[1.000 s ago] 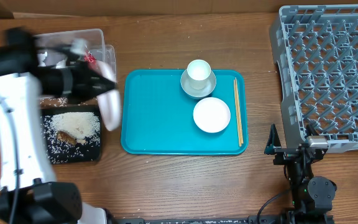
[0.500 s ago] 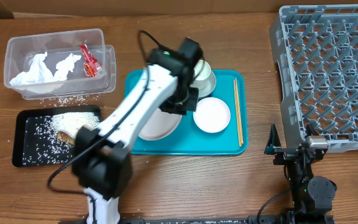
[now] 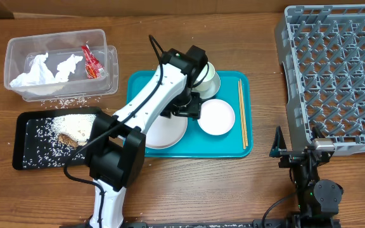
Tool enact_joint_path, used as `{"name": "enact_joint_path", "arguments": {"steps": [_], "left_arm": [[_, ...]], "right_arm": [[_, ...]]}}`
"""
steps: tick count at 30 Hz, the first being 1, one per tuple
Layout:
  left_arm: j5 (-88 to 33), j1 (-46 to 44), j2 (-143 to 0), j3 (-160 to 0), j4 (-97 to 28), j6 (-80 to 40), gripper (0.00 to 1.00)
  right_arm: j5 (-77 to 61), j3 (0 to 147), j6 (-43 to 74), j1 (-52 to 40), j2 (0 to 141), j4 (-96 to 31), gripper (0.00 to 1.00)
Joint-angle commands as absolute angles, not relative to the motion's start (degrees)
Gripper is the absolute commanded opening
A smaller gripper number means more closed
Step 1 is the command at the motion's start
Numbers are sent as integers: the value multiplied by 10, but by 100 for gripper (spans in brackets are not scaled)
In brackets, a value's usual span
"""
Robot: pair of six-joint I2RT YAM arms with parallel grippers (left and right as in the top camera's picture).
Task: Sort waste into correct bins and load items into the dishwasher
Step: 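Carry the white plate right and set it on the teal tray, then reach the right gripper to the small white bowl and grasp it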
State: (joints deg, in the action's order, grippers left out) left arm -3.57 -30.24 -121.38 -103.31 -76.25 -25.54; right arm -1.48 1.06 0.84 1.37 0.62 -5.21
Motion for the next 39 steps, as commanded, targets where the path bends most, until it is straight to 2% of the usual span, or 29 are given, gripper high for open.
{"name": "enact_joint_path", "arguments": {"steps": [1,9,10,11,12,16,17,28,32,34,37,39], "left_arm": [[-42,-292,-1211,-1042,-769,-260,81],[-36,-256,-1177,-1159,-836,-260,81],[-34,-247,-1168,-1175,-843,-262,83],[-29,-236,-1157,-1192,-851,-271,96],[-18,-220,-1143,-1208,-859,-283,100],[43,-154,-1089,-1239,-870,-310,100],[51,-113,-1063,-1239,-870,-309,100],[51,69,-1040,-1239,-923,-304,100],[51,91,-1040,-1239,-923,-304,100],[51,91,-1040,-1239,-923,-304,100],[51,90,-1040,-1239,-923,-304,100],[51,90,-1040,-1239,-923,-304,100]], "right_arm": [[-11,5,6,13,2,-48,100],[-11,5,6,13,2,-48,100],[-11,5,6,13,2,-48,100],[-11,5,6,13,2,-48,100],[-11,5,6,13,2,-48,100],[-11,5,6,13,2,-48,100],[-11,5,6,13,2,-48,100],[-11,5,6,13,2,-48,100],[-9,5,6,13,2,-45,100],[-17,5,8,13,2,-4,100],[-174,5,123,11,2,76,100],[-343,5,254,11,2,106,100]]}}
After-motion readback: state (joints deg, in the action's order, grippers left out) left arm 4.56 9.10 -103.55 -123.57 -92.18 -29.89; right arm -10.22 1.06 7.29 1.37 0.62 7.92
